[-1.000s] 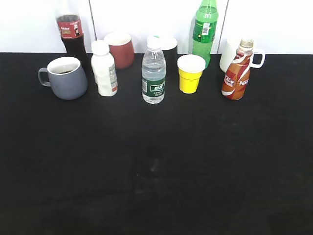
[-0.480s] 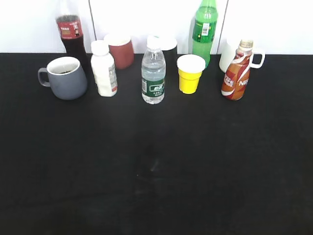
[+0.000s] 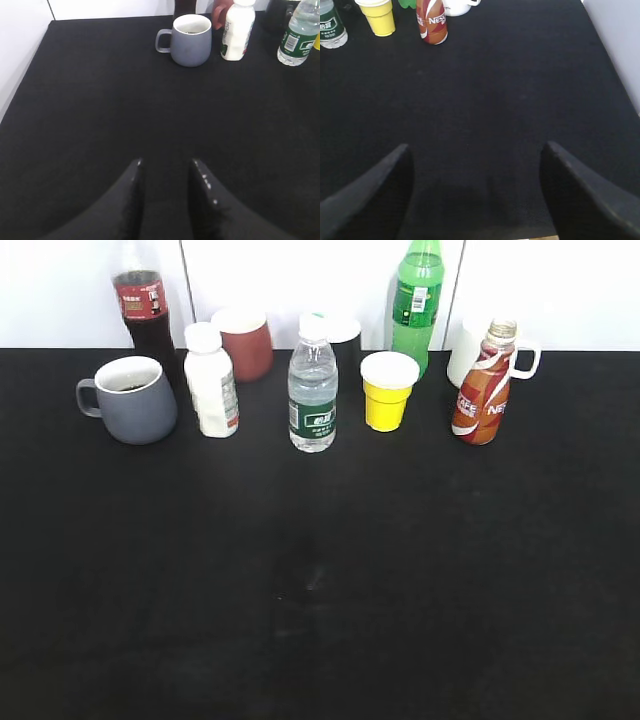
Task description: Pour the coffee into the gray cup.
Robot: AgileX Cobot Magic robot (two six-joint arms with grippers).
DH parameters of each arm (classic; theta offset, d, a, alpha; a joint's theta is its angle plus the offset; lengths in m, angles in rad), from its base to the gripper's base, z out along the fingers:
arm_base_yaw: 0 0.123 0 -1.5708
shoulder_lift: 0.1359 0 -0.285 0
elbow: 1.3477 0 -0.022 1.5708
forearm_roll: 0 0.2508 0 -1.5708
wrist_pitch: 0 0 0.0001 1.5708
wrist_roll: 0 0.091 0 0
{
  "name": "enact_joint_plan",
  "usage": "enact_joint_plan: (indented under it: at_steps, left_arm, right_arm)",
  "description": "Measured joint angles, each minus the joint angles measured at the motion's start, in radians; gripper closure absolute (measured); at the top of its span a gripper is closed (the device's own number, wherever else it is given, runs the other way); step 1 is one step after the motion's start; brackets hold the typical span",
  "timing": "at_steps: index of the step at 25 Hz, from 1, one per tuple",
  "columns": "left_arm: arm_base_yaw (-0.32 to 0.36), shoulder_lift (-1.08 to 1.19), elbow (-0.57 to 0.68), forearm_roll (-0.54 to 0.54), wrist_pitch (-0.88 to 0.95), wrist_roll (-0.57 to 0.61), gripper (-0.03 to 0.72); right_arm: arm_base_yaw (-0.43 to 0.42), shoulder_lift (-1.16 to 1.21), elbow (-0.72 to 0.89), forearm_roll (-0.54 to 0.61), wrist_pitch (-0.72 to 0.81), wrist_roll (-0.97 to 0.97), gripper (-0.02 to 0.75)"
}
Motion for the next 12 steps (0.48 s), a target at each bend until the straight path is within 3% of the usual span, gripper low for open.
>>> enact_joint_plan:
  at_steps: [12]
  left_arm:
    - [0.001,0.000,0.000,0.000,0.000,0.000,0.461]
  right_arm:
    - [0.000,0.000,0.000,0.000,0.000,0.000,0.150]
